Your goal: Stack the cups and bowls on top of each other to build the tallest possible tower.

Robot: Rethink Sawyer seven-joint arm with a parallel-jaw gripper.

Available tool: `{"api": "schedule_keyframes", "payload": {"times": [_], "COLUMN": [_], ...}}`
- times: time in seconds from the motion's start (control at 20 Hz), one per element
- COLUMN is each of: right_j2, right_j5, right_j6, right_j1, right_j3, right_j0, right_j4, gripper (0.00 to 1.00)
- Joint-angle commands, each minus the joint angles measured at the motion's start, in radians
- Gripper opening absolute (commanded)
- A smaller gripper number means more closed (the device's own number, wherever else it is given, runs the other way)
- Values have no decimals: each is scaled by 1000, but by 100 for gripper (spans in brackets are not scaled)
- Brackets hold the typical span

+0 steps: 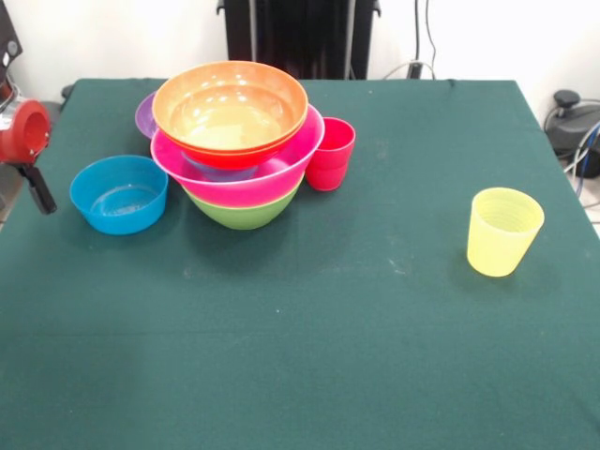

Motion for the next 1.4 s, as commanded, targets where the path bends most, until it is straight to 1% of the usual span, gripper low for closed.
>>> {"api": "schedule_keyframes", "payload": {"times": [0.05, 0.25, 0.4, 0.6, 0.9, 1.2, 1.4], "right_j2": [88, 104, 111, 112, 126, 135, 146], "right_j5": [107, 112, 102, 102, 136, 135, 149], "right_j6": [-377, -394, -382, -350, -317, -329, -367], "right_j1": [0, 2, -1, -5, 1, 3, 10], "right_j3": [90, 103, 117, 105, 74, 80, 81], "right_j0": [0, -1, 0, 8, 20, 8, 3], "right_j4": [-46, -45, -40, -35, -22, -33, -42], "gripper": [100, 100, 100, 100, 100, 100, 100]}}
